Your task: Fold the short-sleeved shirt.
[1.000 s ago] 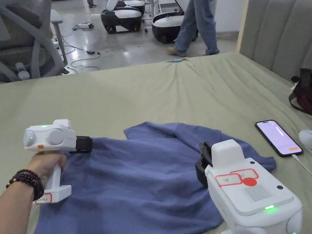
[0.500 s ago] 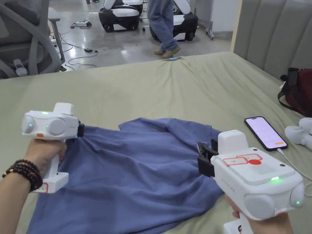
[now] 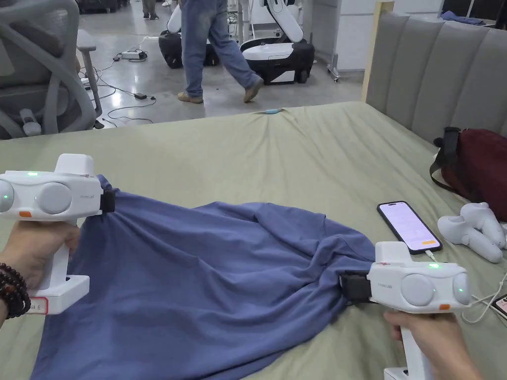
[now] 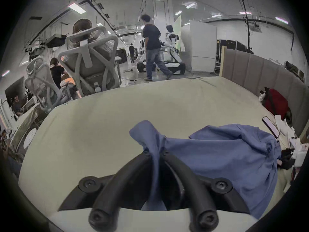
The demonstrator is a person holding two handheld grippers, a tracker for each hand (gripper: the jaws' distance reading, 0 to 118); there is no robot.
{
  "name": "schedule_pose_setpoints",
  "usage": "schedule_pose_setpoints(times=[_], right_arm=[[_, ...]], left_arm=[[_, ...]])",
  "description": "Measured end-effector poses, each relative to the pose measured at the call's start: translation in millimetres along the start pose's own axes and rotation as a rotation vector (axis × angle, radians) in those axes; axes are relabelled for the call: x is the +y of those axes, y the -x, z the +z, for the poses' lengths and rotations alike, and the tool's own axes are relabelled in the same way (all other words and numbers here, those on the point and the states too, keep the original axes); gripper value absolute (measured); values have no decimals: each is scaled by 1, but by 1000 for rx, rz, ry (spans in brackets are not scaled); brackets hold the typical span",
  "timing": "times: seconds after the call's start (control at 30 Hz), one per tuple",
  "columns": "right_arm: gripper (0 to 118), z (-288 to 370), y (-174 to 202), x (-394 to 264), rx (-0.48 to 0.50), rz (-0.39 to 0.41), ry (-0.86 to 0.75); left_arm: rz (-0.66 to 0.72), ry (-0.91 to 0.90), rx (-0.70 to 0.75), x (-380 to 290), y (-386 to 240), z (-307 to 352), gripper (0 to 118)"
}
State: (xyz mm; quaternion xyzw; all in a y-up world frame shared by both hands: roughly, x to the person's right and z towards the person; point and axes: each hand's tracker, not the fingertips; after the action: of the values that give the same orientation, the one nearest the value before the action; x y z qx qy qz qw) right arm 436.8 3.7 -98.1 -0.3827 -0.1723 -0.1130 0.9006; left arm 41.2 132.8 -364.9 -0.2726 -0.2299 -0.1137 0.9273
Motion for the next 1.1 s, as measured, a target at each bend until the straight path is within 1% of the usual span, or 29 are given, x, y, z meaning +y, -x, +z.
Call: schedule_pose_setpoints(times=[0.1,0.13,0.17,0.2,0.23,0.27,0.3,0.33,0.4,0.47,0.5,0.6,0.67,0.7,0.77,0.8,0.87,0.93,1.03,1.07,1.1], right_arm=[[87,-13,-1,15,14,11,-3],[73,-14,1,19,34,25,-10],[54,-16,2,22,66,38,-9],[30,-11,-1,22,90,45,-18],[12,-7,2,23,116,49,-40],[12,-3,5,23,101,58,-45],[12,2,9,23,81,98,-59],[12,8,9,21,77,115,-89],[12,25,11,23,119,111,-182],[12,48,18,33,166,99,-295],[12,60,23,44,179,100,-351],[12,94,47,92,226,142,-488],[12,118,64,128,234,164,-565],[12,132,74,147,227,178,-606],[12,151,93,183,201,252,-662],[12,161,102,200,178,275,-683],[12,172,115,235,138,301,-706],[12,181,126,271,105,300,-727],[12,188,140,316,42,265,-741],[12,188,143,329,41,263,-742],[12,188,145,343,36,244,-737]], left_arm=[[-3,3,2,-4,3,2,2],[5,2,0,-6,3,2,2],[7,3,0,-8,4,2,2],[9,6,3,-9,5,2,2],[11,12,7,-10,6,2,2],[12,14,7,-12,6,4,2],[14,14,7,-13,7,5,2],[17,12,6,-13,8,8,2],[34,-10,9,-10,12,15,2],[76,-72,15,0,19,27,2],[84,-105,21,5,22,35,2],[44,-213,86,28,31,63,2],[76,-283,98,48,40,89,2],[100,-314,110,60,47,101,2],[136,-379,147,82,63,123,2],[147,-404,170,93,74,128,2],[154,-424,195,115,90,143,2],[151,-434,208,135,101,153,2],[168,-450,256,161,109,157,2],[177,-452,261,166,110,157,2],[186,-456,266,173,112,155,2]])
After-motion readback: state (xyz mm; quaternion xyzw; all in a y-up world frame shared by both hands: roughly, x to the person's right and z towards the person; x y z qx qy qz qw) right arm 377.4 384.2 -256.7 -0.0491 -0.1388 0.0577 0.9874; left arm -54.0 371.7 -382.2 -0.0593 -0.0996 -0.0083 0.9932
